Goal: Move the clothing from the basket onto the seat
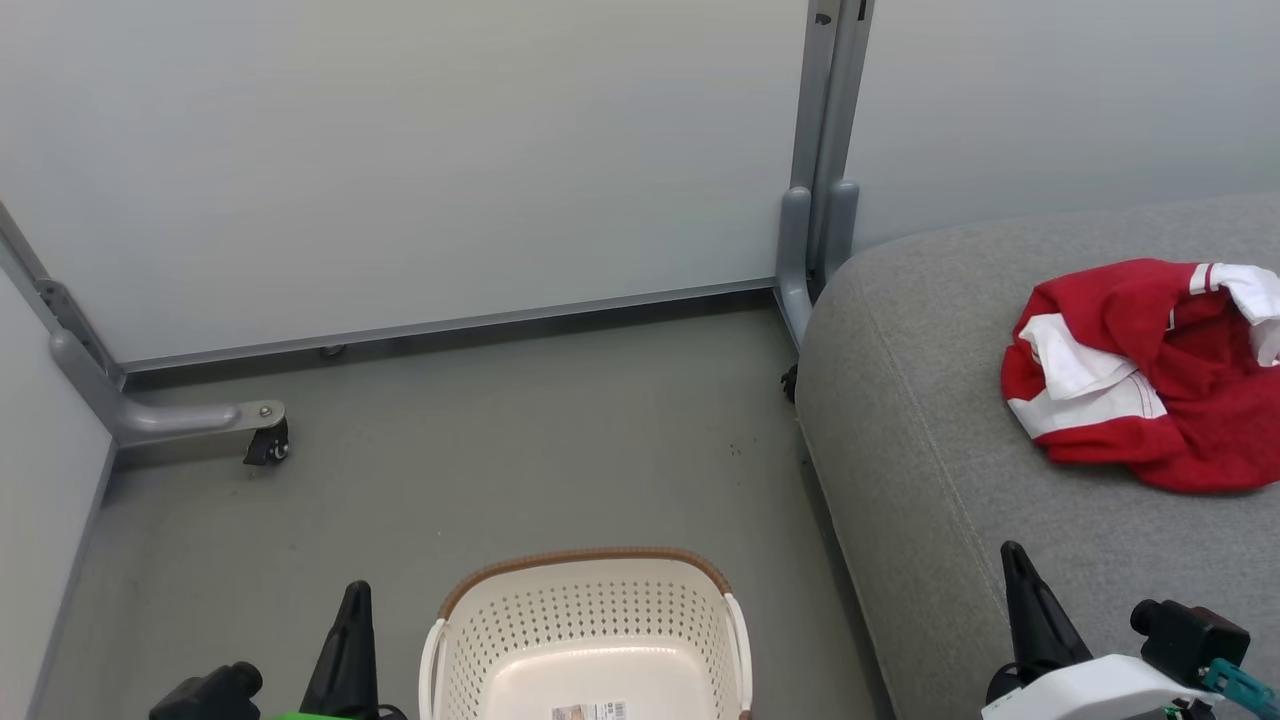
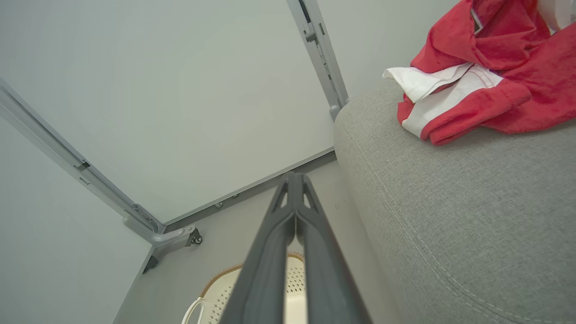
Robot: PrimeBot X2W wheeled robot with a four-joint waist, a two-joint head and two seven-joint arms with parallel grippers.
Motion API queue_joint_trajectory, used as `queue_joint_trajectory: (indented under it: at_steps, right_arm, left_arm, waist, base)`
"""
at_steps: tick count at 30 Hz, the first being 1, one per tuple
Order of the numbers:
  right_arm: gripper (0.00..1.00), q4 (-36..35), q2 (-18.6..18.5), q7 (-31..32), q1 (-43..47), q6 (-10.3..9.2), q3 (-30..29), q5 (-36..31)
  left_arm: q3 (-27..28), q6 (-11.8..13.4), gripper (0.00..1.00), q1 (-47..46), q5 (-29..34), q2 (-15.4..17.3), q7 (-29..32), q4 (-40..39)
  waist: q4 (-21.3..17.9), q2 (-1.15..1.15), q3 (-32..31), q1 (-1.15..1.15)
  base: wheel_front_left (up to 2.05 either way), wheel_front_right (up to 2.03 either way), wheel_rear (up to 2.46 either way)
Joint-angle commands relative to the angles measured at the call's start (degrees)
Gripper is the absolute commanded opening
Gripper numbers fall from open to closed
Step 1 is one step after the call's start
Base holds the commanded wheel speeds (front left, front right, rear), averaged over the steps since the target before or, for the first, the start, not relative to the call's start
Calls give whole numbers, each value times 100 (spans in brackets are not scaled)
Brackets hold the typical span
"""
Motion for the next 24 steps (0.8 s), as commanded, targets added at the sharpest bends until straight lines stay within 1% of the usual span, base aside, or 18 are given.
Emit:
queue_joint_trajectory:
  at_steps: [1,12,24]
  right_arm:
    - [0,-53,-48,41,-200,-2,-30,241]
    - [0,27,-75,255,-392,-2,-97,1276]
    - [0,105,-94,465,-568,-2,-176,2254]
  left_arm:
    - [44,-10,0,-221,-231,46,40,-57]
    - [192,-27,0,-411,-1164,58,272,0]
    - [340,-45,0,-597,-2047,67,499,64]
  waist:
    - [0,0,10,0]
    - [-4,0,84,0]
    - [-8,0,164,0]
  base:
    - [0,0,0]
    - [0,0,0]
    - [0,0,0]
